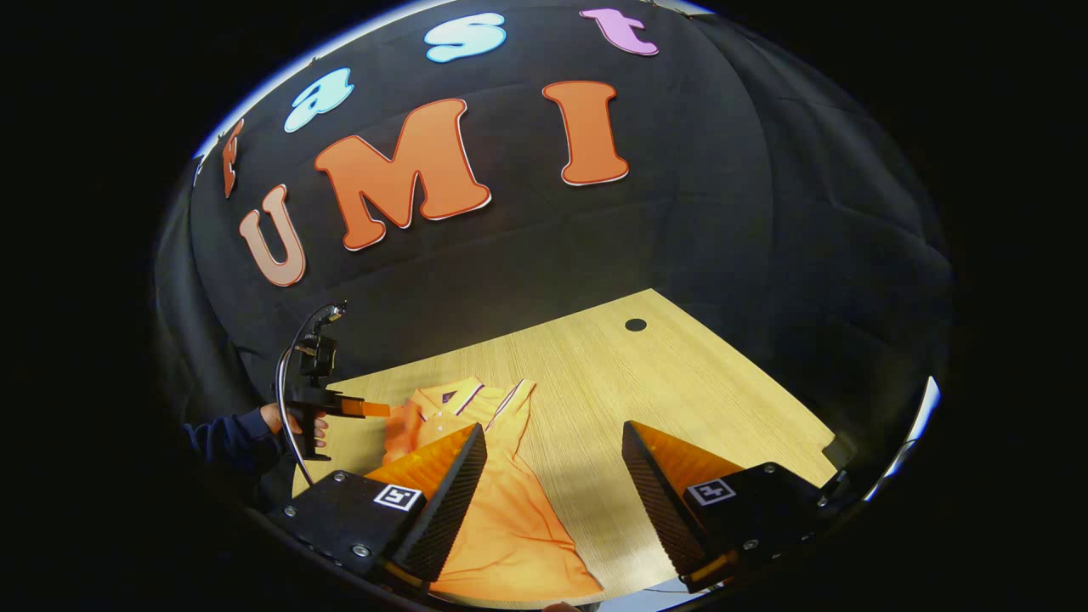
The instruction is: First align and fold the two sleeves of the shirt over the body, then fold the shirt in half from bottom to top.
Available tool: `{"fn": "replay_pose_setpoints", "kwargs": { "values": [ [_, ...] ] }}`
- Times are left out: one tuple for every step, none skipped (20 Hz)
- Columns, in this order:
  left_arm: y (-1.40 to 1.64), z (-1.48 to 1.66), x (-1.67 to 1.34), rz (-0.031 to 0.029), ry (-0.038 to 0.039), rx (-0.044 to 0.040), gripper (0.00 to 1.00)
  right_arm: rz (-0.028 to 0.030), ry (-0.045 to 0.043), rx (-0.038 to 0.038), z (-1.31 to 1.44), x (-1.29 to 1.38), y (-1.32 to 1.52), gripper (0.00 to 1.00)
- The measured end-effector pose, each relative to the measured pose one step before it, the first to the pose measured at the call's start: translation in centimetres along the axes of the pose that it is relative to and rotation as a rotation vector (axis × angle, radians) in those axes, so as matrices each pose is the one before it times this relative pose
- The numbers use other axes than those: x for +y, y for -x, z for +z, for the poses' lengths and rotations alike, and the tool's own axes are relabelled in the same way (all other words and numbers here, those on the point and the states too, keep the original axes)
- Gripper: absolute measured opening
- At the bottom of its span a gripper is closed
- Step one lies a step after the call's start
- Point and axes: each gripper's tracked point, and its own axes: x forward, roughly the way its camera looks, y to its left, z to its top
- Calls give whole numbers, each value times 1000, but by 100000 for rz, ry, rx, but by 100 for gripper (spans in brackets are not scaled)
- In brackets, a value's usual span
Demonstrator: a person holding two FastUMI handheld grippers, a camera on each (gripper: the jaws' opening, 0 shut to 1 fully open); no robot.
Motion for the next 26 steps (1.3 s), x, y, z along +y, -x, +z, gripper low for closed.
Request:
{"fn": "replay_pose_setpoints", "kwargs": {
  "values": [
    [95, 52, -387, -1222, -1058, -1116, 45, -237, -593, 119, -237, 48, -22, 98],
    [408, -103, -629, -1870, -1234, -721, 50, -556, -159, -134, -202, -17, -60, 98],
    [513, -235, -17, 128, -1384, -1079, 60, -903, 189, -102, -278, -112, 109, 98],
    [535, 174, 300, 1536, -1545, -1761, 81, -984, 256, -289, -183, -40, 126, 97],
    [1003, -342, 105, 1693, -848, -2223, 91, -239, 307, -1053, -42, 70, 323, 98],
    [1108, 195, 69, 1517, -239, -3790, 99, -3, 682, -1436, 146, -29, 317, 98],
    [1525, 247, 1, 1442, 567, -3815, 99, 680, 1382, -2038, -3, -89, 511, 98],
    [1638, 270, -87, 1146, 624, -4425, 99, 676, 2242, -2665, 351, 85, 198, 98],
    [1832, 382, -14, 2059, 798, -4540, 99, 1275, 2512, -2858, 297, 335, -15, 98],
    [1989, 519, -152, 1830, 149, -5243, 99, 1726, 2830, -3248, 429, 410, 1, 98],
    [2141, 703, -161, 2165, 233, -5521, 99, 1869, 2692, -3028, 375, 473, -164, 99],
    [2169, 789, -106, 2277, -32, -5678, 99, 2343, 2374, -2597, 391, 449, -46, 98],
    [2035, 833, 135, 3040, 638, -6050, 99, 2524, 1898, -2044, 268, 496, 57, 98],
    [2067, 895, 62, 2431, 801, -5824, 99, 3196, 1507, -1835, 315, 671, 234, 98],
    [1667, 1055, -26, 2624, 751, -6912, 98, 3029, 1448, -2385, 398, 540, 286, 98],
    [1532, 859, -45, 2414, 161, -5876, 98, 2700, 1155, -2709, -307, 880, 379, 98],
    [1373, 576, 151, 3005, -317, -4739, 98, 2611, 841, -2250, 216, 473, 134, 98],
    [1273, 582, 292, 2841, -579, -3577, 98, 2875, 841, -2560, 393, 651, 174, 98],
    [1489, 731, 19, 2306, -589, -3878, 98, 2809, 1175, -3246, 426, 582, 197, 98],
    [1681, 783, 151, 2051, -384, -3949, 98, 2083, 1249, -2743, 385, 484, 100, 98],
    [2182, 875, 389, 2084, 33, -3703, 98, 2077, 1289, -1957, 72, 488, 354, 98],
    [1515, 929, 447, 2540, 472, -4253, 98, 2261, 1086, -1252, 95, 574, 231, 98],
    [2009, 755, 334, 2310, 602, -3531, 98, 2096, 1060, -1447, 79, 499, 203, 98],
    [1582, 607, 360, 2618, 501, -2612, 97, 2344, 1107, -1723, 291, 582, 332, 98],
    [1167, 318, 415, 2787, -445, -1993, 97, 1487, 673, -1921, 352, 360, 301, 98],
    [1201, 400, 229, 2503, -176, -1675, 97, 1911, 132, -1409, 192, 522, 291, 98]
  ]
}}
